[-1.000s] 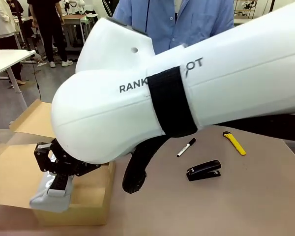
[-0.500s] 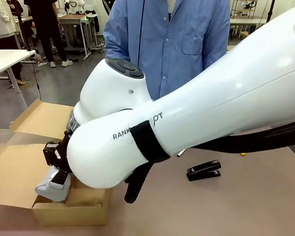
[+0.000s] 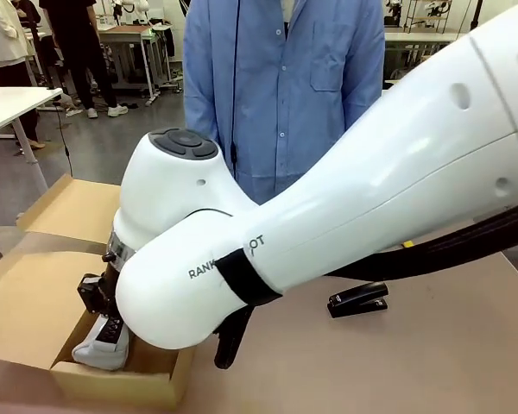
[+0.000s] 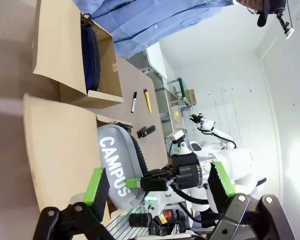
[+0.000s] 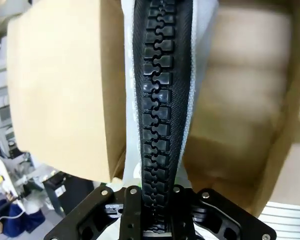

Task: Place items inside the box.
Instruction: Pick up a Pencil pouch or Stapler and place it inside the Mailer Box closest to the robot.

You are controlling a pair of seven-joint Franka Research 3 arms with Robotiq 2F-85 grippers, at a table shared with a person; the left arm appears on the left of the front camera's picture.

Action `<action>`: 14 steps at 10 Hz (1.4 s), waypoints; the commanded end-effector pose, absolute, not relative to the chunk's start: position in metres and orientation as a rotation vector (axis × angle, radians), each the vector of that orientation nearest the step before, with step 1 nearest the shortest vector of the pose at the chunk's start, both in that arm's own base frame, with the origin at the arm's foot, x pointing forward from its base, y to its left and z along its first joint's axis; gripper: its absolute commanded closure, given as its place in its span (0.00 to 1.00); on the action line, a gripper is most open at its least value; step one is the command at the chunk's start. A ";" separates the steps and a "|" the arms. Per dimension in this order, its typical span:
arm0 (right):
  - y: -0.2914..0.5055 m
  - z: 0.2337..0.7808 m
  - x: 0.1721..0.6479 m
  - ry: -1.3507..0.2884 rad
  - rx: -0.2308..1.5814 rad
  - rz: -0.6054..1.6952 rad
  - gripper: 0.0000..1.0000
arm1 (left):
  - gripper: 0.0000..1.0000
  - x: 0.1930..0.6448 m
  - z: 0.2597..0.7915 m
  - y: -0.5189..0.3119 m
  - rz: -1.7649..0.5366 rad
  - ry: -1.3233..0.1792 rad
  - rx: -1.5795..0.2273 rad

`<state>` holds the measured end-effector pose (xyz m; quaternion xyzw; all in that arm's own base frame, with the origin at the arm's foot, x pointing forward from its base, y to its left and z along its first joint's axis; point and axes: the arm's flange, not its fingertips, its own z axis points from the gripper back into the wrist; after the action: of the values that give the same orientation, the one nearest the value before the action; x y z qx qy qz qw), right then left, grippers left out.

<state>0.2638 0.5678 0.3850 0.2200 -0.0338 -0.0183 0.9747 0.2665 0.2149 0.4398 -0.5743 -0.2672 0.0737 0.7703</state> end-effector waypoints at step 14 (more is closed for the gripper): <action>0.572 0.383 0.274 -0.059 0.488 -0.078 0.00 | 0.00 0.267 0.441 0.215 0.145 -0.604 -1.260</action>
<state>0.2755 0.5759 0.3802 0.2231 -0.0279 -0.0292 0.9740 0.2665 0.2149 0.4398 -0.5743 -0.2672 0.0737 0.7703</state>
